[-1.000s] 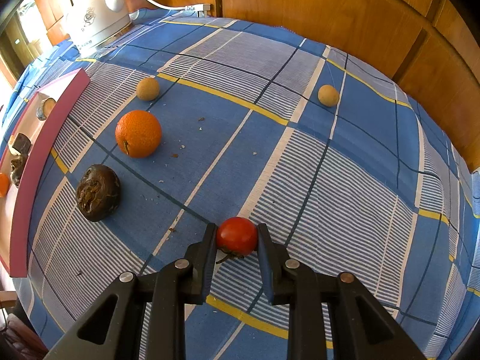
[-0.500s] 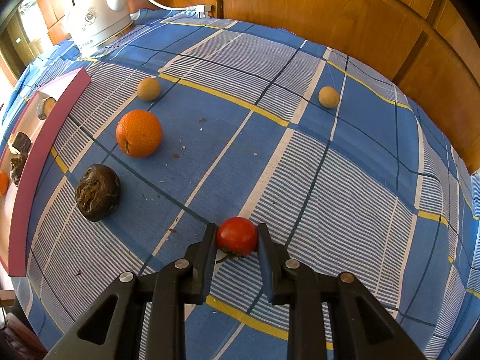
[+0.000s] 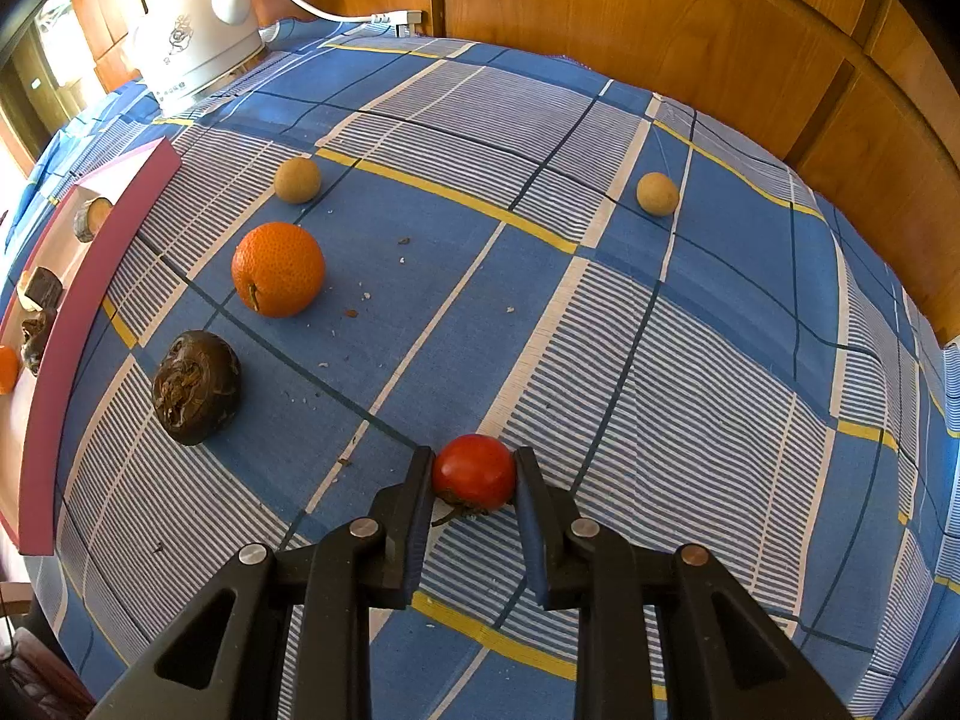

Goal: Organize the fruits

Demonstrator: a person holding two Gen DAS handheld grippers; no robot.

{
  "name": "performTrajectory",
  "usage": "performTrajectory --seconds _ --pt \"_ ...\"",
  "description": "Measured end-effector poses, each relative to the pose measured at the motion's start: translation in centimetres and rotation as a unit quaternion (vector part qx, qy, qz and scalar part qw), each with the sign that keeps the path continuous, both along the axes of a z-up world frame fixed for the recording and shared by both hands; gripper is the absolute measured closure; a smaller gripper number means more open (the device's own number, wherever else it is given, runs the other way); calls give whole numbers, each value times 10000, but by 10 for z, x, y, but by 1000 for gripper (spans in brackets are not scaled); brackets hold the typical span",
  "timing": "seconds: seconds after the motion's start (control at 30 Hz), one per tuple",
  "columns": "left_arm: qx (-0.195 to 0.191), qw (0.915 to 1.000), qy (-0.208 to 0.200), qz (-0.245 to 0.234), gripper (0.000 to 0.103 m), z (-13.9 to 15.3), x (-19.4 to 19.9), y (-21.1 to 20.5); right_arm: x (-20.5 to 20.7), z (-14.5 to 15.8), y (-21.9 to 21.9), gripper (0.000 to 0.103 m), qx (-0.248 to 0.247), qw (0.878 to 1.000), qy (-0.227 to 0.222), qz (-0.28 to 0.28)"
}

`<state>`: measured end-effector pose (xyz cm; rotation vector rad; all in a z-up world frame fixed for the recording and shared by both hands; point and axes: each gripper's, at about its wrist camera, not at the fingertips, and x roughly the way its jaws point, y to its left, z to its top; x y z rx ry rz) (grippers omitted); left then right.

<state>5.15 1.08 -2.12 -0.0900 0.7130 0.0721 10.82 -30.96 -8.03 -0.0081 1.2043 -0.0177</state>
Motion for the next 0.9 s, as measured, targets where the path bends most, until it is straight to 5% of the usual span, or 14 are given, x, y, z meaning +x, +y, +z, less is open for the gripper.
performTrajectory --seconds 0.9 --pt "-145 9995 -148 -219 0 7 -3 15 -1 4 1 77 99 9999 -8 -26"
